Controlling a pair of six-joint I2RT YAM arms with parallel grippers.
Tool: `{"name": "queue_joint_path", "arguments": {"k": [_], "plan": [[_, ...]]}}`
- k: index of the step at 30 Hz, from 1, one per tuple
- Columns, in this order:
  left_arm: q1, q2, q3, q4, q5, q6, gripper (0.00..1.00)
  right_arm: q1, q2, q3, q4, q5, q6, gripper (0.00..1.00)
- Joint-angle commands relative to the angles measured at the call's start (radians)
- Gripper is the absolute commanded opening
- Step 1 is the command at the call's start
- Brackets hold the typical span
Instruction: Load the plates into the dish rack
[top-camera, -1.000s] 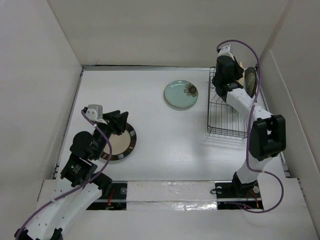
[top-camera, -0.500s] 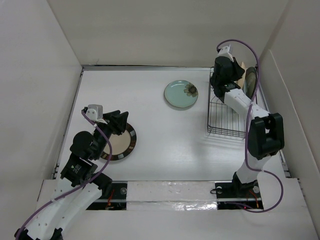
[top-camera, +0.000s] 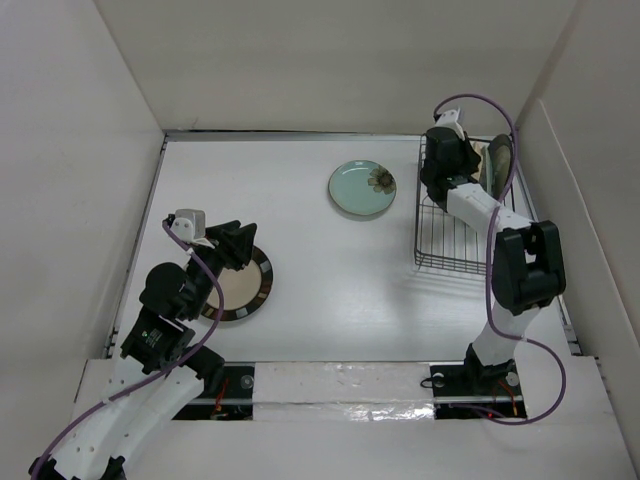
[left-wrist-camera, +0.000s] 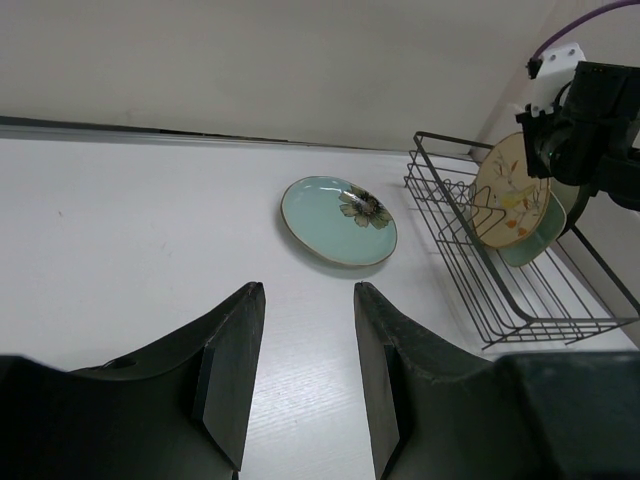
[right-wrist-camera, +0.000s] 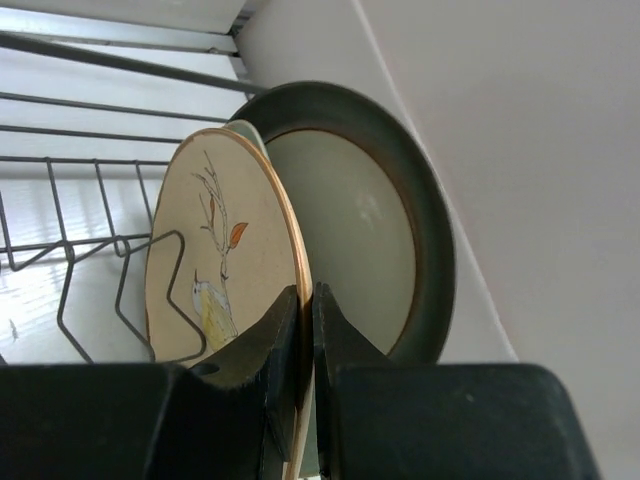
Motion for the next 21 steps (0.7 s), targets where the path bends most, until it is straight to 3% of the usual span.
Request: {"name": "queue_joint_path", "arguments": {"k": [1,4,6,10,13,14,18,21], "plan": [[0.005,0.002,-0.003,0.049,0.008,-0.005,0.38,-0.041,-0.045,-0.025,0.075,-0.051,0.139,0.0],[0.005,0.004,-0.002,0.049,0.014,-0.006,0.38,-0.073,-0.071,-0.117,0.188,-0.121,0.197,0.0],[0.005,0.005,-0.002,0.05,0.019,-0.006,0.38,-0.084,-0.083,-0.178,0.328,-0.125,0.188,0.05],[0.005,0.001,-0.003,0.049,0.014,-0.006,0.38,-0.107,-0.085,-0.196,0.313,-0.148,0.245,0.16],[0.005,0.004,-0.003,0.047,0.01,-0.006,0.38,-0.107,-0.111,-0.193,0.279,-0.129,0.278,0.44],[0.005,0.004,-0.003,0.044,0.009,-0.006,0.38,-0.107,-0.131,-0.18,0.254,-0.115,0.292,0.59],[0.005,0.005,-0.002,0.047,0.01,-0.005,0.38,-0.096,-0.204,-0.148,0.173,-0.12,0.341,0.74],[0.005,0.005,-0.002,0.046,0.005,-0.003,0.38,-0.053,-0.251,-0.122,0.125,-0.143,0.376,0.76]]}}
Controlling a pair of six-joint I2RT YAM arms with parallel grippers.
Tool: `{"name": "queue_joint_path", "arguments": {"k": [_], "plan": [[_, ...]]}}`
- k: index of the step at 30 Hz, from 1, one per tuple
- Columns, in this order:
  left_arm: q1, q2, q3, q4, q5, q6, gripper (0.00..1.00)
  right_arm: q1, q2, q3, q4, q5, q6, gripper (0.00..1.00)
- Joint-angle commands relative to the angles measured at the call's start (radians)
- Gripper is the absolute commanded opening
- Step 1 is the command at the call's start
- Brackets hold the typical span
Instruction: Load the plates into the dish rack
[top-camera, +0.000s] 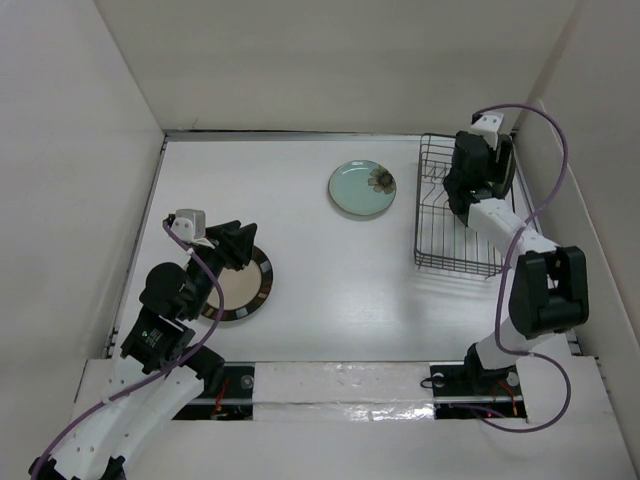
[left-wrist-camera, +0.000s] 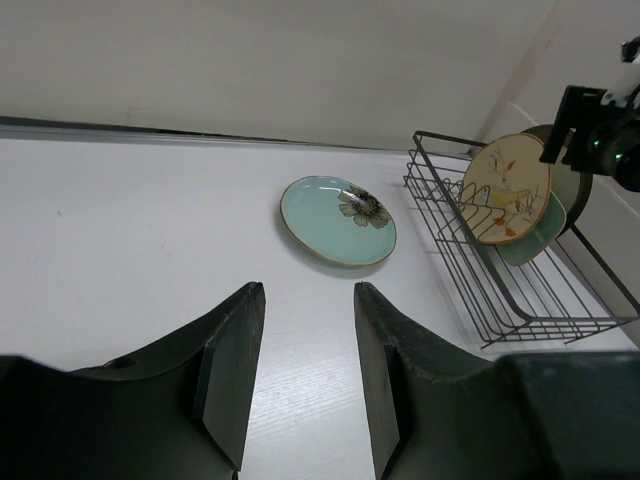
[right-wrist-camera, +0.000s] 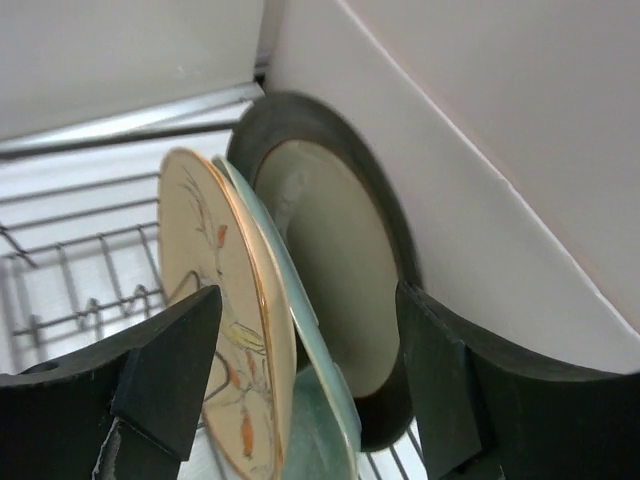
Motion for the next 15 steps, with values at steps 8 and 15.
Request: {"name": "queue_joint_path", "arguments": {"k": [8,15], "plan": [[0.005,0.015,0.003,0.045,-0.03,0.001,0.07,0.319,-0.094,0.098,-0.135,-0.407,0.308,0.0],[0.005,0.016,0.006,0.034,-0.112,0.002,0.0,0.611,0.202,0.192,-0.098,-0.887,0.517,0.13]]}}
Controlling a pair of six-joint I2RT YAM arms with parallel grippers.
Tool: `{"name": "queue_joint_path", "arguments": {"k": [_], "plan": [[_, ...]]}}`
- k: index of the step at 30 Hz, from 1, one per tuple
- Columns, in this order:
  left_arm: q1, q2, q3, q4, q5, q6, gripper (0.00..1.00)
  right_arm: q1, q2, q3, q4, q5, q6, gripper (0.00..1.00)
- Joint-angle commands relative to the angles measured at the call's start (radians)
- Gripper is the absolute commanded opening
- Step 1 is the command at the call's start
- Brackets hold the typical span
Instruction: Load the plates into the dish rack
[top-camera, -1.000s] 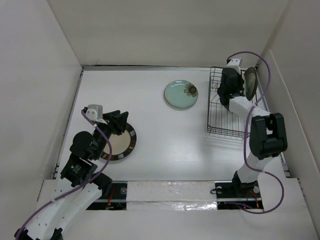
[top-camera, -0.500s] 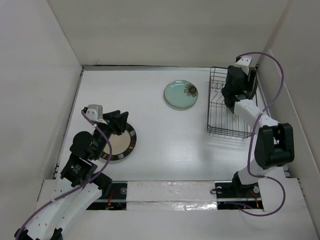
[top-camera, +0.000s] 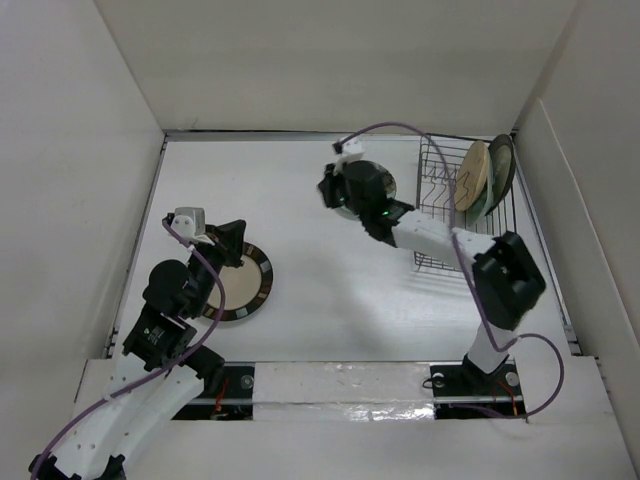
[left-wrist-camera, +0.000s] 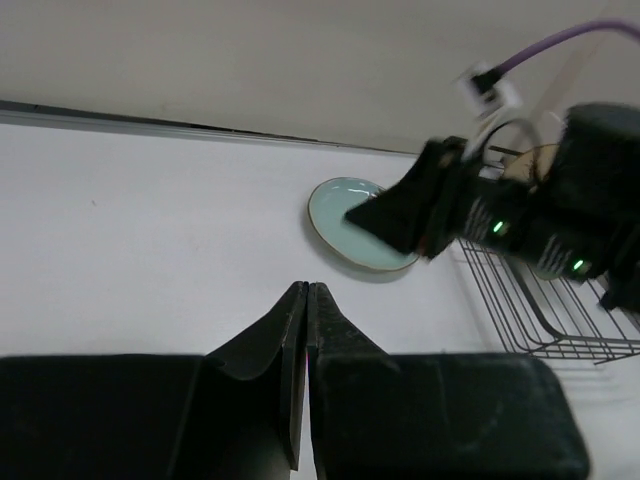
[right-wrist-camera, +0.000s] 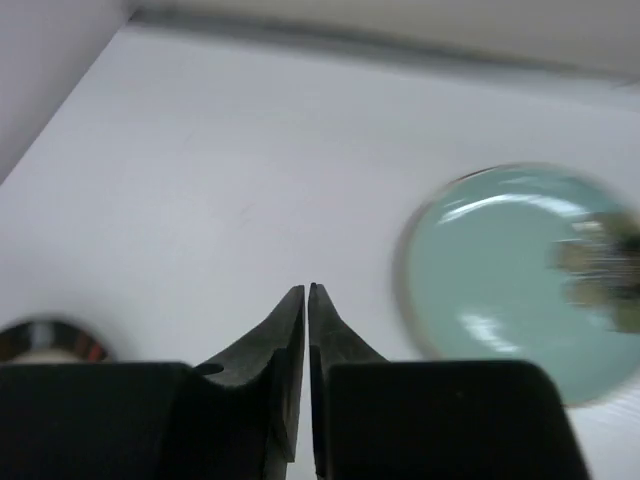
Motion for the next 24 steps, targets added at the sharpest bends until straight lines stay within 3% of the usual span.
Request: {"name": "queue_joint_path", "arguments": {"k": [1,3,6,16,24], "plan": [[0.005,-0.005,0.004,0.036,-0.054,0.003,0.0,0.104,0.126,0.054,-0.021,-0.269,0.129,0.41],[0.005,-0.007,0.003,0.035,-0.054,0.007,0.08,0.115,0.214,0.071,0.011,-0.396,0.189,0.55],[0.005,-0.001,0.001,0.045,-0.051,0.013,0.22,0.135,0.29,0.047,0.092,-0.508,0.284,0.65],[0.005,0.031,0.006,0.036,-0.023,0.016,0.28,0.164,0.475,0.062,0.235,-0.683,0.476,0.64],[0.005,0.022,0.006,0.047,-0.023,0.019,0.28,0.182,0.57,0.126,0.249,-0.73,0.549,0.56]]}}
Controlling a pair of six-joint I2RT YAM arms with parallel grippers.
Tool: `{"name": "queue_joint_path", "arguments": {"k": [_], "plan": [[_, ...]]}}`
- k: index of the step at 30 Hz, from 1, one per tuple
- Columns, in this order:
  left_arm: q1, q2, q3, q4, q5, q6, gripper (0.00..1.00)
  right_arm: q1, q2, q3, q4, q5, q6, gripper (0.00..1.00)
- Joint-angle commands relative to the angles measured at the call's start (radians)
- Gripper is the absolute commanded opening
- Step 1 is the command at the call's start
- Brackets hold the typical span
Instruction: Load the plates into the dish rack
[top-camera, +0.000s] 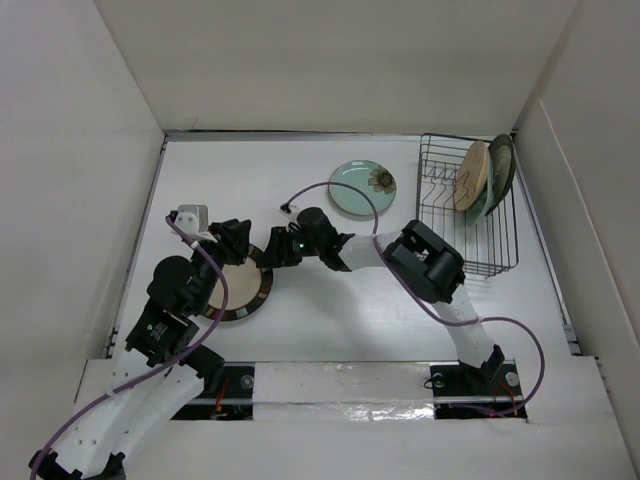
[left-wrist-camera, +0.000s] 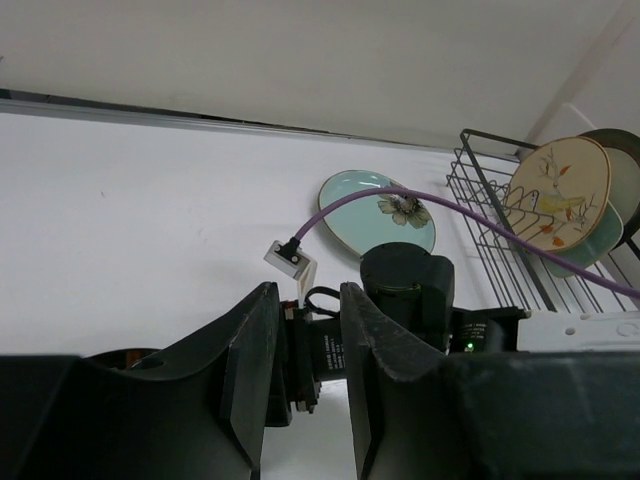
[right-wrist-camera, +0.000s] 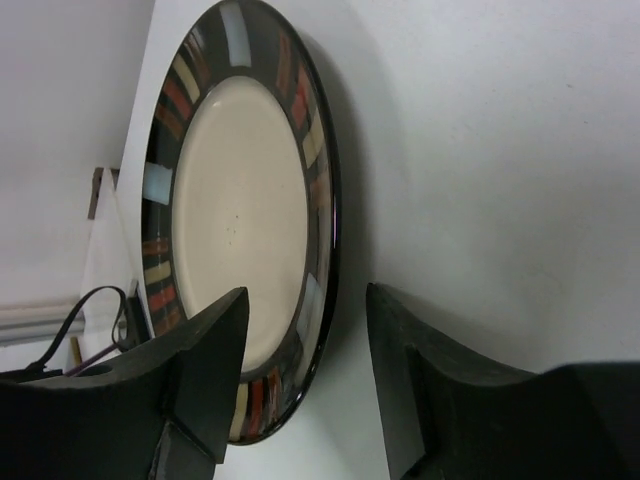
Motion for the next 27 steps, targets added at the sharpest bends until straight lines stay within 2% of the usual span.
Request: {"name": "queue_joint_path", "arguments": {"k": [1,4,7,8,11,17,20,23,26,27], "plan": [[0.004,-0.005,0.003,0.048,0.001,0.013,0.28,0.019,0.059,0.047,0.015,-0.036,0.049,0.55],[0.004,-0.005,0.003,0.035,0.009,0.012,0.28,0.029,0.11,0.085,0.021,-0.056,0.076,0.5],[0.004,-0.014,0.001,0.048,0.007,0.013,0.29,0.038,0.122,0.093,0.019,-0.05,0.101,0.36],[0.004,-0.016,0.001,0.046,0.004,0.013,0.29,0.038,0.122,0.093,0.022,-0.05,0.105,0.23],[0.004,-0.023,0.001,0.037,0.015,0.012,0.29,0.038,0.115,0.097,0.024,-0.089,0.099,0.0],[0.004,-0.032,0.001,0.037,0.019,0.012,0.29,-0.017,-0.042,0.025,0.097,-0.101,0.055,0.0],[0.004,-0.039,-0.002,0.048,0.01,0.012,0.29,-0.091,-0.233,-0.073,0.159,-0.037,0.041,0.0],[0.004,-0.039,0.001,0.035,0.021,0.009,0.29,-0.192,-0.446,-0.128,0.099,0.071,-0.045,0.0],[0.004,-0.048,-0.002,0.046,0.026,0.009,0.3,-0.275,-0.67,-0.162,-0.042,0.306,-0.178,0.0],[0.004,-0.048,-0.002,0.039,0.021,0.01,0.3,-0.322,-0.716,-0.163,-0.116,0.459,-0.254,0.0]]}}
